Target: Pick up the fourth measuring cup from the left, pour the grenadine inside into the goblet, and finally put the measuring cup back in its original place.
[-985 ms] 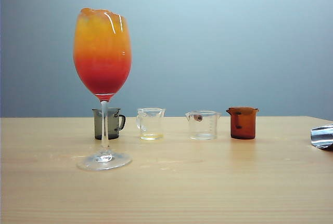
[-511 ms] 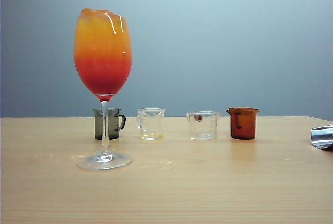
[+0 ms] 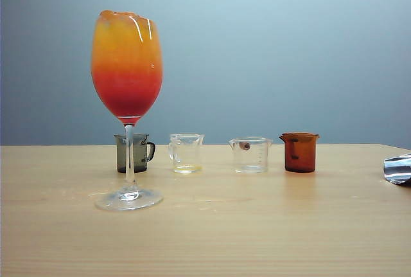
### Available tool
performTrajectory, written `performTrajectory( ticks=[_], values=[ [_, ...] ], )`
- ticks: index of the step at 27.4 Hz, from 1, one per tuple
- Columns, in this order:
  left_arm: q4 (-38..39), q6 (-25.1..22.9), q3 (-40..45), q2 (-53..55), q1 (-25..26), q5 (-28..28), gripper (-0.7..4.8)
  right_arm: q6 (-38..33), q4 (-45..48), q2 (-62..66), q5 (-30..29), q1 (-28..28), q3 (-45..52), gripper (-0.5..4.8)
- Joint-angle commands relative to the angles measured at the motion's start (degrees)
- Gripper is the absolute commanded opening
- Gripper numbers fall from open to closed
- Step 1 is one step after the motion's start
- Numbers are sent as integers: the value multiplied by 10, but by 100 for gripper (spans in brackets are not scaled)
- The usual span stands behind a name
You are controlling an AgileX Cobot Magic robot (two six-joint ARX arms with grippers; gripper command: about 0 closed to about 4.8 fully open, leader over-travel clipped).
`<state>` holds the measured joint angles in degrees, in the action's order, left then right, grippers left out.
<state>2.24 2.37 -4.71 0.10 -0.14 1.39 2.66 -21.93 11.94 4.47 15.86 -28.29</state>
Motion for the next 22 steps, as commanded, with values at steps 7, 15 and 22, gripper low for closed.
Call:
performTrajectory(
  ticks=[7, 15, 22],
  values=[
    [-72, -4, 42, 0, 0, 10, -5, -1, 7, -1, -1, 0, -3, -4],
    [-74, -4, 42, 0, 0, 10, -3, -1, 7, -1, -1, 0, -3, -4],
    [-72, -4, 42, 0, -1, 10, -3, -1, 7, -1, -1, 0, -3, -4]
  ],
)
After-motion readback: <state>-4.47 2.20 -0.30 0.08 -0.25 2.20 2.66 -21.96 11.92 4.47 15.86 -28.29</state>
